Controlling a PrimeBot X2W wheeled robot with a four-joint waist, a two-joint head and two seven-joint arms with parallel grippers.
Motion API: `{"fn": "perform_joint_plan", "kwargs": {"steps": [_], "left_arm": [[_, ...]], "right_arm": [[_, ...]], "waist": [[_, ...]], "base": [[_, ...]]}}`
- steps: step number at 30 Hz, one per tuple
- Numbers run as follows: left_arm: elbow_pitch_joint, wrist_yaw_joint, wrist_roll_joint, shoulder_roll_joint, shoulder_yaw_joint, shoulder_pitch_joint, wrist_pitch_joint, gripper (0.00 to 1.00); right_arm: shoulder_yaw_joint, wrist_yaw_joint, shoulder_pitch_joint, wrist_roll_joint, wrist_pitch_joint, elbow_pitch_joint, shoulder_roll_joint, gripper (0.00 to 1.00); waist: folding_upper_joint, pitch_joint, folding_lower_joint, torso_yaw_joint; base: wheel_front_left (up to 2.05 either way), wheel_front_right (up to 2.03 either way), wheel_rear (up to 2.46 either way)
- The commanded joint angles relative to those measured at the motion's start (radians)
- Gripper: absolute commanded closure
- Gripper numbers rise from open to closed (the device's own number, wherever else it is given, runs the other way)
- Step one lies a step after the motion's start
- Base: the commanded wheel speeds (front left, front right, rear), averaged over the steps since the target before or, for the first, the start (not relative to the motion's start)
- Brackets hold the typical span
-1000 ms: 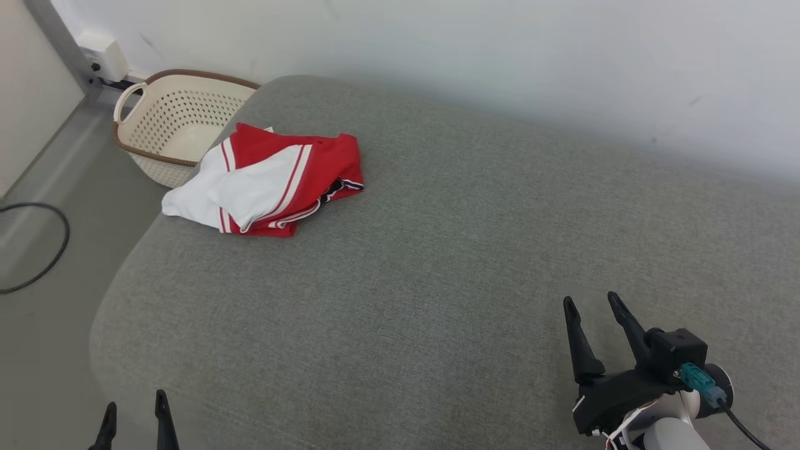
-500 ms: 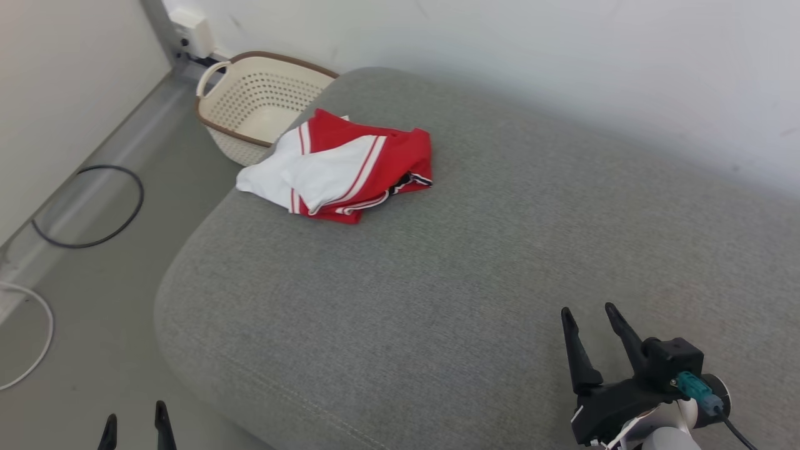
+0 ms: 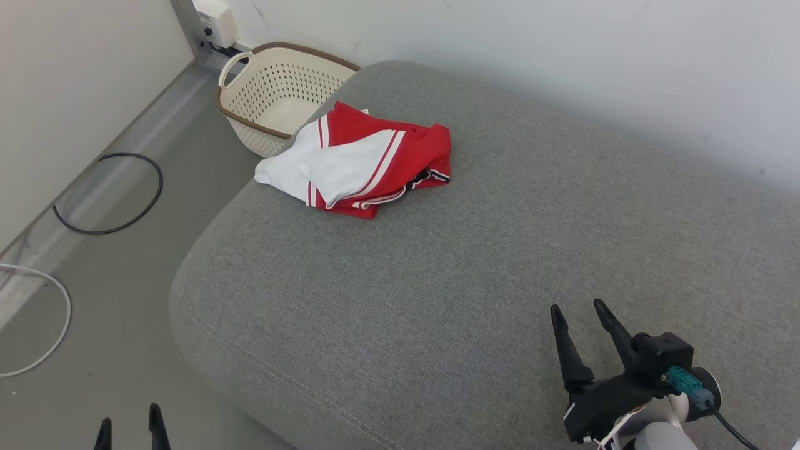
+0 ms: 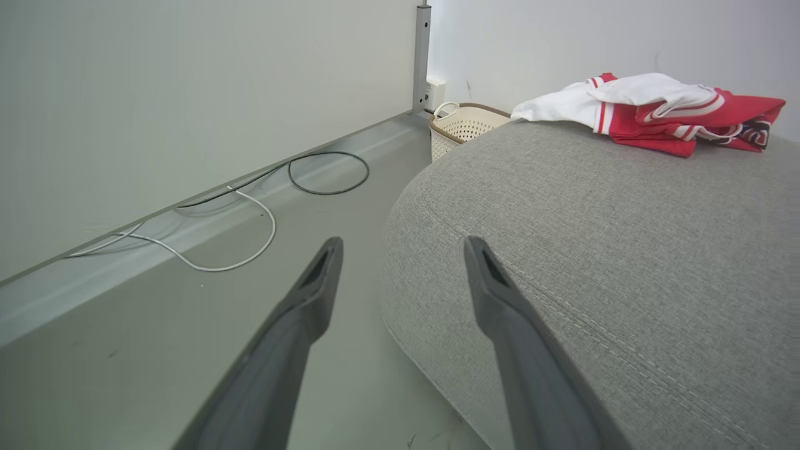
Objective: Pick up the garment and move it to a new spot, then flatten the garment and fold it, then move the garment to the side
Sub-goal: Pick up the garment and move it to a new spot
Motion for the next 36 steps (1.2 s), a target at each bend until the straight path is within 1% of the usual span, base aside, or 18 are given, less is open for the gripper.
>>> {"fn": "perform_joint_plan", "kwargs": {"steps": [1,6,10,15,19,25,31,36], "left_arm": [[-0.001,-0.002,-0.005,0.001,0.001,0.003,-0.001,0.0],[0.028,-0.05,-0.005,0.001,-0.012,-0.059,-0.001,0.0],[0.064,-0.094,0.025,0.001,-0.017,-0.136,-0.001,0.0],[0.117,-0.131,0.04,0.006,-0.012,-0.248,-0.001,0.0],[0.174,-0.158,0.061,0.027,-0.031,-0.343,-0.001,0.0],[0.262,-0.181,0.081,0.065,-0.071,-0.481,-0.001,0.0],[0.355,-0.191,0.054,0.105,-0.087,-0.624,-0.001,0.0],[0.438,-0.191,0.039,0.147,-0.131,-0.726,-0.001,0.0]], "right_arm": [[0.002,0.0,0.001,0.002,0.0,0.001,-0.007,0.0],[-0.008,0.0,0.001,-0.004,0.0,-0.007,-0.015,0.0],[-0.022,0.0,0.002,-0.015,0.0,-0.02,-0.024,0.0],[-0.025,0.0,-0.02,-0.029,0.0,-0.037,-0.041,0.0],[-0.033,0.0,-0.038,-0.046,0.0,-0.057,-0.056,0.0],[-0.037,0.0,-0.072,-0.059,0.0,-0.073,-0.09,0.0],[-0.038,0.0,-0.107,-0.062,0.0,-0.09,-0.121,0.0],[-0.05,0.0,-0.124,-0.07,0.0,-0.103,-0.13,0.0]], "waist": [[0.0,0.001,-0.0001,0.0],[0.0,0.009,-0.0001,-0.003],[0.0,0.023,-0.0001,-0.01],[0.0,0.062,-0.0001,-0.048],[0.0,0.1,-0.0001,-0.09],[0.0,0.158,-0.0001,-0.156],[0.0,0.226,-0.0001,-0.221],[0.0,0.273,-0.0001,-0.267]], "base": [[0.0,0.0,0.0],[0.0,0.0,0.0],[0.0,0.0,0.0],[0.0,0.0,0.0],[0.0,0.0,0.0],[0.0,0.0,0.0],[0.0,0.0,0.0],[0.0,0.0,0.0]]}}
